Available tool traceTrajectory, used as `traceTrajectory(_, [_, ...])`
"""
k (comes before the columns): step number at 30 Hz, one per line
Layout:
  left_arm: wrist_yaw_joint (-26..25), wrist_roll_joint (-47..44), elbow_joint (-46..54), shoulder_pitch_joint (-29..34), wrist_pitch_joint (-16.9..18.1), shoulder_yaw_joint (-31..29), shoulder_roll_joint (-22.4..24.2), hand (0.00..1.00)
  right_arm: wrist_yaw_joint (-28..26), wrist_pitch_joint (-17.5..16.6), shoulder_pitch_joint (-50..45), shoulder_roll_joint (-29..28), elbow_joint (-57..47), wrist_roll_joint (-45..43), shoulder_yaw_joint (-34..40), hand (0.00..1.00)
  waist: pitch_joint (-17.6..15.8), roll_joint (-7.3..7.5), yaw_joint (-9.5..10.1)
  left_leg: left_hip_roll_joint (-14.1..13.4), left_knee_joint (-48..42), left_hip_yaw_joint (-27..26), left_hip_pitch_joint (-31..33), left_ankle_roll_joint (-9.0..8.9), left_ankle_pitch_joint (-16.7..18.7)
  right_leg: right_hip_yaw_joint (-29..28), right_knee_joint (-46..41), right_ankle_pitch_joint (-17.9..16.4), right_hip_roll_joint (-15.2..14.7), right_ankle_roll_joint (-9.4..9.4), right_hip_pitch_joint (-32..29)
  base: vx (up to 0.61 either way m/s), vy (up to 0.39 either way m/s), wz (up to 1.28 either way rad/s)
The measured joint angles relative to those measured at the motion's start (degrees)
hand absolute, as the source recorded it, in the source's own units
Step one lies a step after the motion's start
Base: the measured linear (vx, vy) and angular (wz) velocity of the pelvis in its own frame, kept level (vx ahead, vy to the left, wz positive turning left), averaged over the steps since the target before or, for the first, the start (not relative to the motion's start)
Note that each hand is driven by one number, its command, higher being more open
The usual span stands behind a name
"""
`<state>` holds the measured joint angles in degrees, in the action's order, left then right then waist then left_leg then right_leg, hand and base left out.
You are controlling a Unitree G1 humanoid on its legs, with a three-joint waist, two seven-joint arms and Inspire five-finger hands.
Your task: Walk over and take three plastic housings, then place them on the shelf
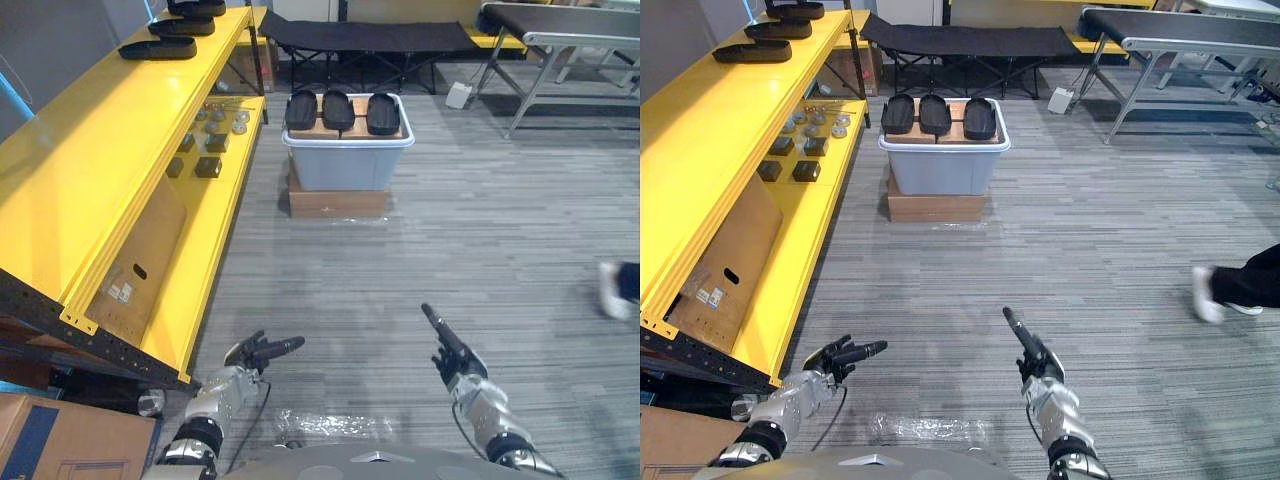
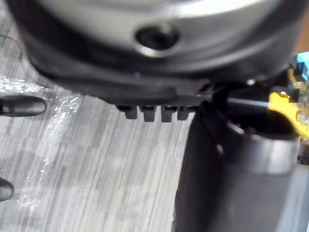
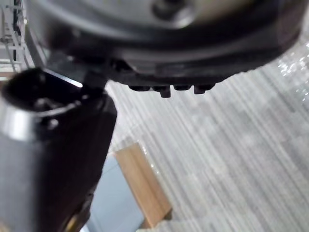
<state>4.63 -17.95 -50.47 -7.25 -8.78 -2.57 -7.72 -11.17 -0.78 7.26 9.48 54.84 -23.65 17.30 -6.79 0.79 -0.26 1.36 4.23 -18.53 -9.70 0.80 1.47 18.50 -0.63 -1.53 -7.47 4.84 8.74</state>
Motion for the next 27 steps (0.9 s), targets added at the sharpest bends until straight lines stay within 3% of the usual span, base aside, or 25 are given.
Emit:
traceTrajectory(6, [2.9, -0.6, -0.8, 0.6, -0.2, 2.4, -0.6, 1.00, -2.6, 2.6, 0.1, -0.3, 0.9, -0.2, -2.3, 1.00, -1.4, 0.09, -0.05, 0.1, -1.4, 0.4, -0.9, -0.50, 1.0, 0.0, 0.0, 1.2, -0.4, -0.05, 1.3, 0.01, 0.021, 0.01])
traceTrajectory(11, [8.2, -0.9, -1.4, 2.4, -1.3, 2.9, -0.6, 1.00, -3.1, 2.9, -2.6, -0.9, 1.7, 0.2, -2.3, 1.00, -1.5, 0.23, -0.40, 0.2, -2.6, 0.7, -0.8, -0.26, 1.9, 0.0, 0.0, 1.7, -0.6, 0.10, 1.7, -0.05, 0.036, -0.01])
traceTrajectory(16, [7.2, -7.0, -2.8, 5.7, 0.4, 3.1, -0.4, 1.00, -1.6, 2.5, -4.7, -1.2, 1.7, 0.3, -2.3, 1.00, -1.6, 0.24, -1.44, 0.4, -2.9, 0.9, -0.8, 0.11, 1.7, 0.1, 0.6, 1.7, -0.8, 0.10, 1.8, -0.10, 0.006, -0.03])
traceTrajectory(21, [4.3, -7.2, -3.4, 7.9, 2.8, 2.6, 1.3, 1.00, 1.4, 2.6, -8.4, -2.6, 1.8, 0.2, -1.4, 1.00, -2.0, -0.49, -1.60, 1.0, 0.8, 1.9, -1.1, 1.77, -1.5, 1.6, 0.8, 1.3, -0.8, -0.06, 1.0, -0.15, -0.014, 0.10])
traceTrajectory(27, [3.8, -6.3, -5.3, 11.1, 5.2, -0.6, 2.4, 1.00, 3.8, 2.9, -12.3, -6.2, 4.1, -0.4, 0.2, 1.00, -2.0, -0.34, -1.31, 0.9, 0.9, 2.3, -1.1, 1.63, -1.8, 1.9, 1.1, 1.3, -0.8, 0.34, 1.4, -0.09, 0.021, 0.06])
